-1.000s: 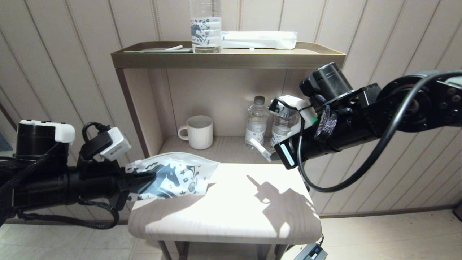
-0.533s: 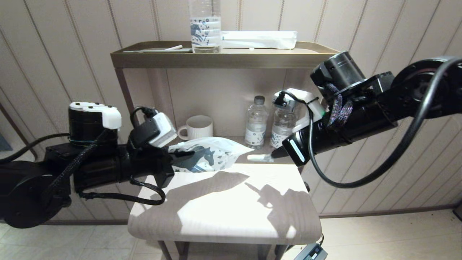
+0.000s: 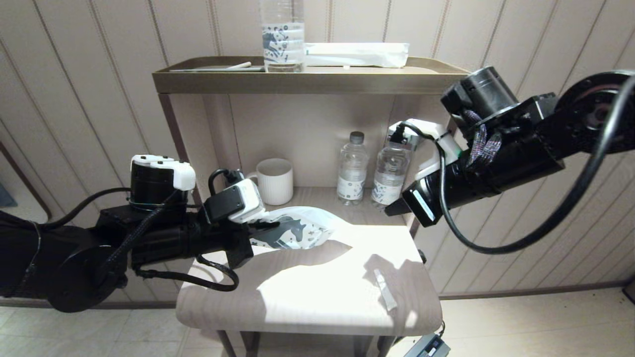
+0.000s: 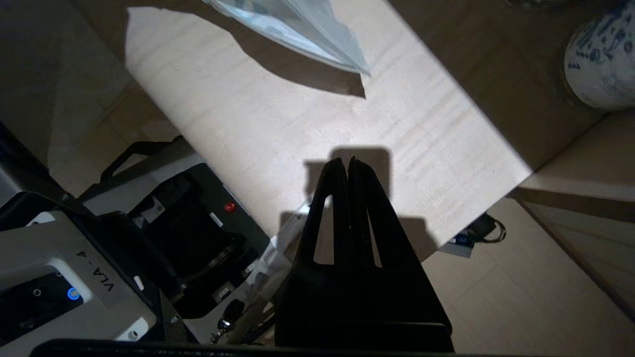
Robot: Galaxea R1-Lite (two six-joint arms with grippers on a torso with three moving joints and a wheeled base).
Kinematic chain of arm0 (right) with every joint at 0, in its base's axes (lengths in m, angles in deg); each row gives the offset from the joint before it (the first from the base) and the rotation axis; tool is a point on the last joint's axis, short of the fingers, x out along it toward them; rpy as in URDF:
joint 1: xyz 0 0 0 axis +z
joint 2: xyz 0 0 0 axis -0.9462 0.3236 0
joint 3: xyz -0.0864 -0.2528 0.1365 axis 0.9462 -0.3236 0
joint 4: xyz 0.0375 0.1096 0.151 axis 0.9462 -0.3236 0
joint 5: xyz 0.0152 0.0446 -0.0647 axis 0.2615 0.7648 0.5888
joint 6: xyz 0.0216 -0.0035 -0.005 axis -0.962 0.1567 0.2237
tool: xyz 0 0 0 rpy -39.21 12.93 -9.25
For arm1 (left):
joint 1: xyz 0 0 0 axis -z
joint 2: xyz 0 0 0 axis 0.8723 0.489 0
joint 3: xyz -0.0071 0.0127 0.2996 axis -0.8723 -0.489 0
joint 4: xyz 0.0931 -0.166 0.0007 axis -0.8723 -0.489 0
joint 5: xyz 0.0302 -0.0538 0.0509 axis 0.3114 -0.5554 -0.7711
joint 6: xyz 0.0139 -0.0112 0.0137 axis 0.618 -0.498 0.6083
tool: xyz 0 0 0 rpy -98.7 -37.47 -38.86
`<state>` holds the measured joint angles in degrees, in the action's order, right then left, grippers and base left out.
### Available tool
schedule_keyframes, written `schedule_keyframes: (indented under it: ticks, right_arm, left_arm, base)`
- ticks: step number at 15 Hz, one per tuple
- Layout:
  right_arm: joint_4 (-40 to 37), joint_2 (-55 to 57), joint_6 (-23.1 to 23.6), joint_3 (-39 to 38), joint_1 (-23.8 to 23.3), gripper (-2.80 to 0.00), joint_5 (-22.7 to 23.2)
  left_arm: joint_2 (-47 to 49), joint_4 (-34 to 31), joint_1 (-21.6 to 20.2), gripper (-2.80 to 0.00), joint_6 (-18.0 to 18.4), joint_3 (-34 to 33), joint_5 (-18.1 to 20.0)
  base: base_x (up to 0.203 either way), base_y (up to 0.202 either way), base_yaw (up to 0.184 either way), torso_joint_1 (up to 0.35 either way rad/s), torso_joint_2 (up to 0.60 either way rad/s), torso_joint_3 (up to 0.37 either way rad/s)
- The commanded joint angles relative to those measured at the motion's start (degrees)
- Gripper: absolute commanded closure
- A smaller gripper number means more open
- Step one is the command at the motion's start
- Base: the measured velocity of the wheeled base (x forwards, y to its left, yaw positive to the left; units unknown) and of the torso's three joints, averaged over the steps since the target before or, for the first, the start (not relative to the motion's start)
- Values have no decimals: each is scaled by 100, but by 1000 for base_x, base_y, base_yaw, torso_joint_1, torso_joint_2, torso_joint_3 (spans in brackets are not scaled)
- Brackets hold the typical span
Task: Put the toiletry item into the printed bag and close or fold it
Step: Pick up the toothpaste
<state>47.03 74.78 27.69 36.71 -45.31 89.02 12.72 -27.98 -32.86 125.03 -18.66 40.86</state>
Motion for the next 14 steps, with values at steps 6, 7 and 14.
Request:
schedule_keyframes:
  ticks: [6, 7, 14]
  right_arm:
    - [-527, -188, -33, -212, -395, 0, -1]
    - [-727, -298, -32, -327, -404, 0, -22]
    - [-1757, -495, -44, -842, 74, -280, -589]
  left_arm:
    - [164, 763, -143, 0, -410, -30, -3]
    - [136, 780, -150, 0, -422, -31, 4]
    - [-139, 780, -156, 0, -533, -301, -3]
  base:
    - [0, 0, 0, 0, 0, 0]
    - [0, 0, 0, 0, 0, 0]
    - [0, 0, 0, 0, 0, 0]
